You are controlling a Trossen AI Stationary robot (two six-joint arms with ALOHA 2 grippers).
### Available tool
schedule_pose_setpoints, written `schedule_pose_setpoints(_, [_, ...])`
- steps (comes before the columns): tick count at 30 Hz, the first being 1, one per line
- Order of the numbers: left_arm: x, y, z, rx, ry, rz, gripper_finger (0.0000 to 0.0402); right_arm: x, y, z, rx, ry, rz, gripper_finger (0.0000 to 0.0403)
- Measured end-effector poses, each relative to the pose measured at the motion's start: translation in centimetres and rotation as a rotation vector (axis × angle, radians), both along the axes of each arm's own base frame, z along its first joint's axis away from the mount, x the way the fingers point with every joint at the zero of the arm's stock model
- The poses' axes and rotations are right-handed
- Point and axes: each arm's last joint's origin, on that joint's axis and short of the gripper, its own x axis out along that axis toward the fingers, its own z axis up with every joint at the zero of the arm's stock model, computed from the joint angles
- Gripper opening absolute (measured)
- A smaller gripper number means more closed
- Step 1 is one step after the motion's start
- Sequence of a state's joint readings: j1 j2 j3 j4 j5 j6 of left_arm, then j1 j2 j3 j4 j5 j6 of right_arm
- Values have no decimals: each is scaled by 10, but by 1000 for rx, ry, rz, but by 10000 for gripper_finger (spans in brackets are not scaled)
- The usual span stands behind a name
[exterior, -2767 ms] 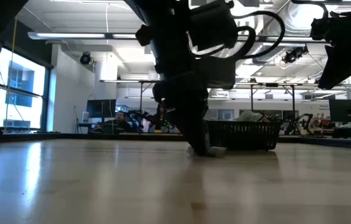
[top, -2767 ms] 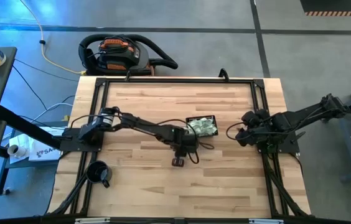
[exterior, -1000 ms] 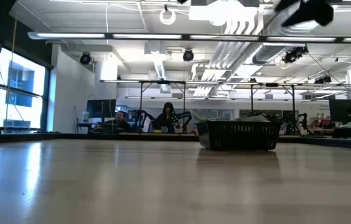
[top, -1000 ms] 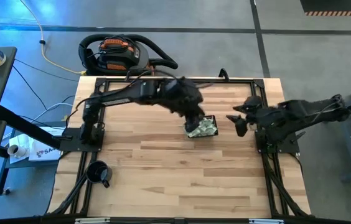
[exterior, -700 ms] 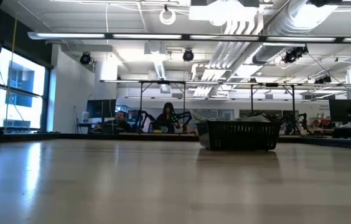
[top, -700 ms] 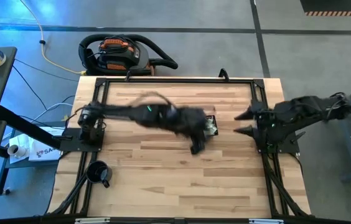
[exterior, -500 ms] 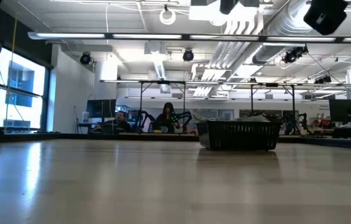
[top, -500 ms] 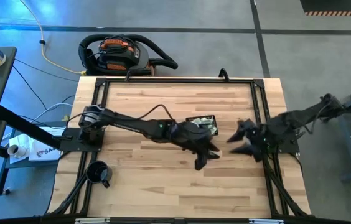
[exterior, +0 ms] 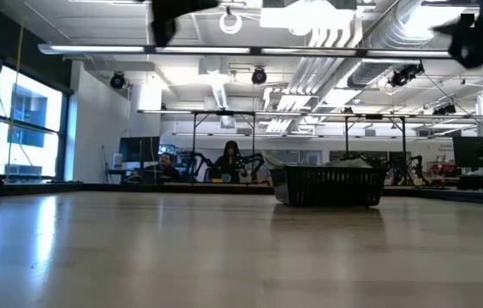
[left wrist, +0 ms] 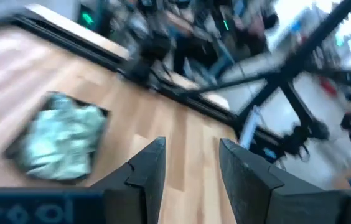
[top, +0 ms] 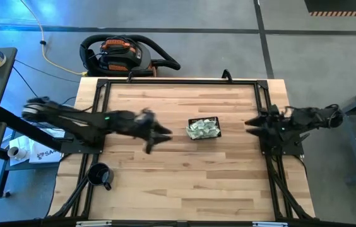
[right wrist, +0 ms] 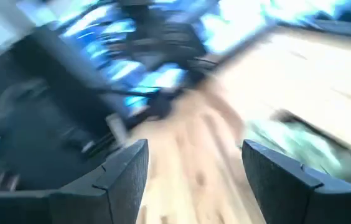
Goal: Pick and place Stevia / Truvia into bins
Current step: Return to Home Position
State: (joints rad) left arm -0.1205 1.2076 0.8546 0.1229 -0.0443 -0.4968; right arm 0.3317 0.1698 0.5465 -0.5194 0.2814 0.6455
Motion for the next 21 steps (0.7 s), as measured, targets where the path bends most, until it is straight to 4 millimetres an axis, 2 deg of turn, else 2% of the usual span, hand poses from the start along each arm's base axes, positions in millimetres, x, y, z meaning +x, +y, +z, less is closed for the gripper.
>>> schedule_pose_setpoints(1, [-15,1,-7,-9,-23,36,184,-3,-3,-5,61,34,-61,249])
schedule_pose_setpoints(3, [-42,1,-26,-34,-62,69,184,-6,-5,-8,59,26,-117,249])
schedule_pose_setpoints(5, [-65,1,-43,-53,-119,74,184,-6,-5,-2,-19,-78,-82,249])
schedule_pose_setpoints(7, [-83,3,-52,-77,-214,58,184,-2,-2,1,-106,-169,-44,249])
schedule_pose_setpoints(9, [-99,6,-65,-84,-238,42,184,4,0,0,-146,-262,-40,249])
schedule_pose_setpoints(12, [-115,12,-83,-85,-248,50,184,14,4,-9,-170,-388,-39,249])
schedule_pose_setpoints(15, [-127,25,-94,-86,-266,62,184,25,7,-32,-171,-480,-70,249])
schedule_pose_setpoints(19, [-139,45,-99,-72,-230,12,184,28,6,-54,-185,-594,-163,249])
schedule_pose_setpoints(21, [-146,54,-100,-66,-210,-12,184,29,5,-62,-195,-597,-201,249])
